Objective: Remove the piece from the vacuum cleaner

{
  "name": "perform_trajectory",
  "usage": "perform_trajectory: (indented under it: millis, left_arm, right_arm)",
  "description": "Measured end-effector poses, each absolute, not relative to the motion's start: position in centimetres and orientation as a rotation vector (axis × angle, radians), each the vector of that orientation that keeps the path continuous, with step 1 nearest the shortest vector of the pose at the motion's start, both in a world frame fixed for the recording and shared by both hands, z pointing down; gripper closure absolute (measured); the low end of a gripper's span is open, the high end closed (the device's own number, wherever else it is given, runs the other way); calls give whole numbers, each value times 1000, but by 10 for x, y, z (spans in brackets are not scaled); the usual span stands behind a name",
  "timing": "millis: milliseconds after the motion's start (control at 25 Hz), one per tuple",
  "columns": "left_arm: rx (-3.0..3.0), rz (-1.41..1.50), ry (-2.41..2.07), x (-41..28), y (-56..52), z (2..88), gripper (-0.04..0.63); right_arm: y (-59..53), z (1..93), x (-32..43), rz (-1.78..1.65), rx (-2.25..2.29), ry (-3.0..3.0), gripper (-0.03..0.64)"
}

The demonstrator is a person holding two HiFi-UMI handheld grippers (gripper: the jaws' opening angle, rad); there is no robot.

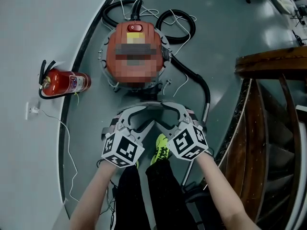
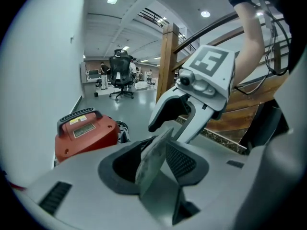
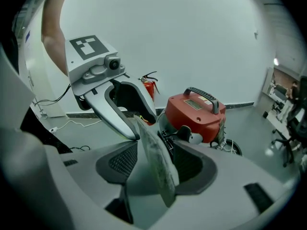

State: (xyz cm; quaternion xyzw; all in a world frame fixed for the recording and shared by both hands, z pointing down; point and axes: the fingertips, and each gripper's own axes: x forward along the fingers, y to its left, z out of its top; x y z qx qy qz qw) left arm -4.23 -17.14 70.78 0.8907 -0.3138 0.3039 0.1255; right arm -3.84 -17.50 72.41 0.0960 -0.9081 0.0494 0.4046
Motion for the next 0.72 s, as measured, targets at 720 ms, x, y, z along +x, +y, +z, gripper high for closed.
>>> perform_trajectory:
  millis: [720]
  left_arm:
    - [2557,1048,-899,-51,-197,761,374]
  right_arm:
    - [-185,771,-41,83,159,-2191,348]
